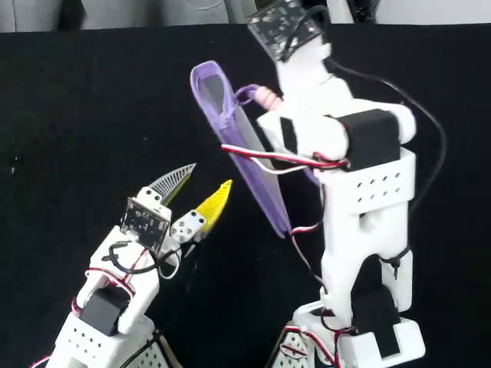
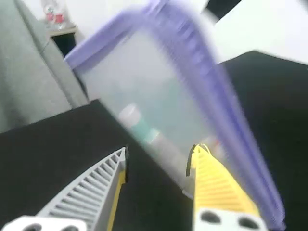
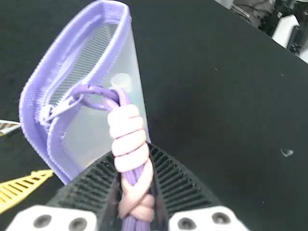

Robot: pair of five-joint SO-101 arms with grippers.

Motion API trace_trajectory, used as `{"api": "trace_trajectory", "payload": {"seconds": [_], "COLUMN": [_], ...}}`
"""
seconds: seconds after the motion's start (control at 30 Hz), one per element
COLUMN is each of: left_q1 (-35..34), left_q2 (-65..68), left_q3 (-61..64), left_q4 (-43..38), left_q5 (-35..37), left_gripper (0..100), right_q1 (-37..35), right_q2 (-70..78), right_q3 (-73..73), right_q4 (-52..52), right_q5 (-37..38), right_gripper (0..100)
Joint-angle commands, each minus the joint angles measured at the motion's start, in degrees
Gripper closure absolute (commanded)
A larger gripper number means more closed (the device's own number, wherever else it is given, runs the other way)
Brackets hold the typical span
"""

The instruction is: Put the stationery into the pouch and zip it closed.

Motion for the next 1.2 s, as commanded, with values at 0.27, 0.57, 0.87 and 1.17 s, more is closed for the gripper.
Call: {"api": "trace_trajectory", "payload": {"seconds": [0.27,0.57,0.87,1.17], "left_q1": [1.89,0.66,-13.76,-15.52], "left_q2": [0.00,19.60,28.75,16.09], "left_q3": [-6.64,-16.13,-22.11,-12.88], "left_q4": [-3.96,-6.42,-6.07,-6.07], "left_q5": [0.79,3.08,10.46,10.46], "left_gripper": [75,76,76,76], "right_q1": [-2.90,-7.74,-7.47,-7.47], "right_q2": [-2.24,-2.24,-2.33,-2.33], "right_q3": [1.45,1.54,1.63,3.12], "right_q4": [1.58,1.67,1.76,1.76], "right_q5": [-1.23,-1.32,-1.32,-1.32], "right_gripper": [98.8,98.8,98.8,98.8]}}
